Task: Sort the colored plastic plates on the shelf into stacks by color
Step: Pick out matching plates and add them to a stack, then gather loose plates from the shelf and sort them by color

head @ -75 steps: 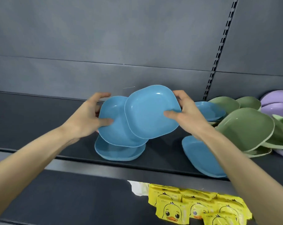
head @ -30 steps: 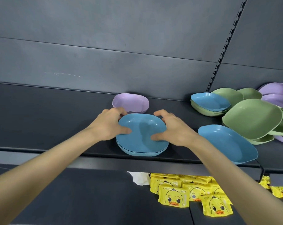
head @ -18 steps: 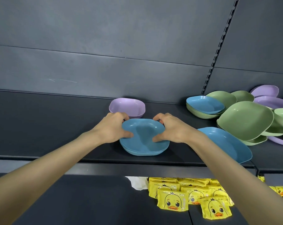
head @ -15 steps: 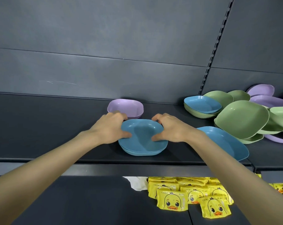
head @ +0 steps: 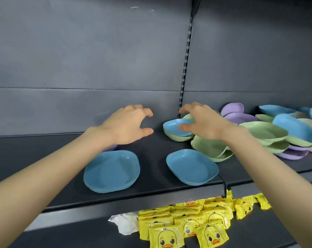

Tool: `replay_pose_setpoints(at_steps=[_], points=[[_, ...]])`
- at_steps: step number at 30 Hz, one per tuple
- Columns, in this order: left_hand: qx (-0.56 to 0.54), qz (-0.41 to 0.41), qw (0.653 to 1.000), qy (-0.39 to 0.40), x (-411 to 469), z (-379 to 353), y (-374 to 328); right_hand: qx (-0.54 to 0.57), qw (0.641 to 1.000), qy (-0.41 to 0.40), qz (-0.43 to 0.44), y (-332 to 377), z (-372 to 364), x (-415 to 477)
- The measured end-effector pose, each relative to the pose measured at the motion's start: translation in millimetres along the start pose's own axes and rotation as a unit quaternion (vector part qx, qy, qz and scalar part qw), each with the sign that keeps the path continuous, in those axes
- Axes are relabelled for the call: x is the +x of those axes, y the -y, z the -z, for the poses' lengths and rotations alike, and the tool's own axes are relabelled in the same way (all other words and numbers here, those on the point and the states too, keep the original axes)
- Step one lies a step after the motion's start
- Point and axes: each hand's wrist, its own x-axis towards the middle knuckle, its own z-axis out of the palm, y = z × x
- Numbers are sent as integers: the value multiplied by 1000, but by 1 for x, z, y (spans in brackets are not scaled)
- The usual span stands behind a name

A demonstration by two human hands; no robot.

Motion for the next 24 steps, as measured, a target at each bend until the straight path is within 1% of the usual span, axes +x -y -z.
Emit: replay_pose_setpoints(at_steps=[5,9,13,18,24], points=[[-14,-26,999,-28,28,-13,-70,-15,999,-38,-17,-70,34,-34],[-49,-26,997,-45,44,-38,-130,-11,999,-33,-18,-131,49,-64],[-65,-12,997,-33,55,-64,-176,-12,1000,-24,-14,-185,57,-87],[-64,12,998,-21,72,-72,-201,-3,1000,3,-11,-231,61,-92],[-103,53,993,-29,92,-76,-196,14,1000,18,-4,-263,49,-76]])
